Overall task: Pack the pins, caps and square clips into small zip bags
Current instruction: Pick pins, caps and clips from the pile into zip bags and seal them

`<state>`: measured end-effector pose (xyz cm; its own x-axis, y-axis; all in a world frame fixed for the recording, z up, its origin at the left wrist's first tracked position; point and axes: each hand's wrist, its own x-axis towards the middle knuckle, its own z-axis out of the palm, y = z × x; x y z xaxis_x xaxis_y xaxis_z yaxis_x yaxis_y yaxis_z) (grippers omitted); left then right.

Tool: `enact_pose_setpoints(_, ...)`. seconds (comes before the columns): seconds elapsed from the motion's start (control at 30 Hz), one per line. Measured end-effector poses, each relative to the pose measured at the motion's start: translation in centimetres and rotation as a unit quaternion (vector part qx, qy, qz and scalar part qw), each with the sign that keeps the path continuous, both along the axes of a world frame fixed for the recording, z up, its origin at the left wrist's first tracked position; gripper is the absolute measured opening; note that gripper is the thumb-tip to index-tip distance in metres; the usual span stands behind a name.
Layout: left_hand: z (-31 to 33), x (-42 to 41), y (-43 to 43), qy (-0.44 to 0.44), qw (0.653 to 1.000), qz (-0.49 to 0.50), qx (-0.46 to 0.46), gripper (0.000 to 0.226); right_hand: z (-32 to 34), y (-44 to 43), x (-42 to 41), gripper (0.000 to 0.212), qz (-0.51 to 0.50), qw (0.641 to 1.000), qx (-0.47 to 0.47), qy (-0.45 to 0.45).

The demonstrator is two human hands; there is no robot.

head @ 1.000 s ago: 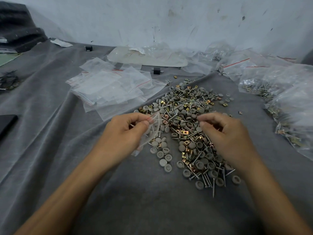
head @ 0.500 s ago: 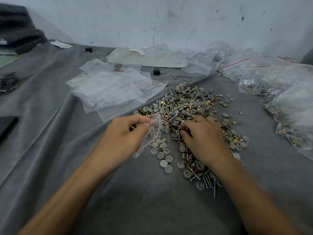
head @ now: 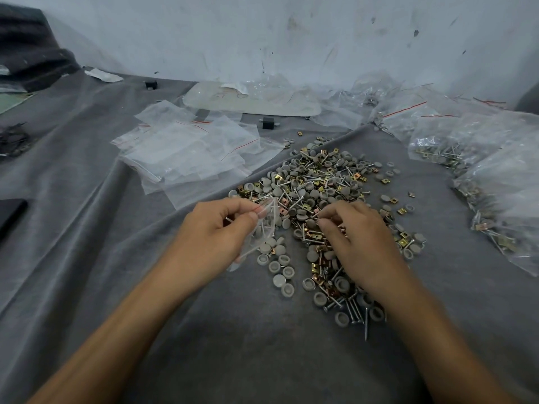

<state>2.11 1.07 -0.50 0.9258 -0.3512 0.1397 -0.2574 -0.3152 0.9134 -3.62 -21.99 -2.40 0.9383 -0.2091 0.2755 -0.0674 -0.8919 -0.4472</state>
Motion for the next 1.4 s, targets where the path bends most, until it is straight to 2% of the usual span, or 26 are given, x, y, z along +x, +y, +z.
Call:
enact_pose_setpoints(0.1,-0.1,-0.2,-0.3,0.0,1.0,-0.009,0.007,0.024,0.5,0.7,-0.7,0.014,0.05,0.987,0.146,-0.035)
enact_pose_setpoints(0.17,-0.3,-0.4,-0.7,-0.004,1.0,-0.016,0.012,0.023,0.8,1.8,-1.0,0.017,0.101,0.953,0.285,-0.028)
enact_pose_setpoints(0.2,-0.3,-0.4,-0.8,-0.008,1.0,-0.019,0.017,0.023,0.9,2.3,-1.1,0.018,0.127,0.938,0.323,-0.022)
enact_pose_setpoints(0.33,-0.6,-0.5,-1.2,-0.017,0.999,-0.026,0.024,0.026,0.8,3.4,-1.3,0.019,0.184,0.923,0.338,-0.019)
enact_pose_setpoints(0.5,-0.7,-0.4,-1.1,-0.02,0.999,-0.027,0.024,0.026,1.0,3.1,-1.5,0.031,0.194,0.913,0.36,-0.009)
enact_pose_setpoints(0.67,-0.6,-0.6,-1.2,-0.016,0.999,-0.031,0.029,0.026,1.6,2.3,-1.8,0.032,0.195,0.894,0.403,-0.03)
enact_pose_setpoints(0.83,-0.4,-0.1,-0.6,-0.012,1.0,-0.003,0.014,0.018,2.3,-0.2,-1.9,0.022,0.135,0.93,0.337,-0.06)
enact_pose_setpoints(0.93,-0.3,0.2,-0.3,-0.004,1.0,0.014,0.012,0.024,1.9,-1.6,-2.1,0.011,0.103,0.975,0.193,-0.02)
enact_pose_setpoints(1.0,-0.3,0.2,-0.3,-0.005,1.0,0.016,0.018,0.025,1.5,-1.8,-2.2,0.003,0.104,0.99,0.094,0.021)
enact_pose_setpoints(1.17,-0.3,0.2,-0.3,-0.01,1.0,0.012,0.022,0.025,1.0,-1.3,-1.9,0.026,0.081,0.989,-0.044,0.118)
enact_pose_setpoints(1.27,-0.2,0.2,-0.2,-0.006,1.0,0.015,0.021,0.026,1.2,-1.3,-2.1,0.042,0.092,0.981,-0.049,0.164)
enact_pose_setpoints(1.4,-0.2,0.2,-0.2,-0.003,1.0,0.013,0.018,0.026,1.4,-1.4,-2.3,0.041,0.11,0.976,-0.038,0.185)
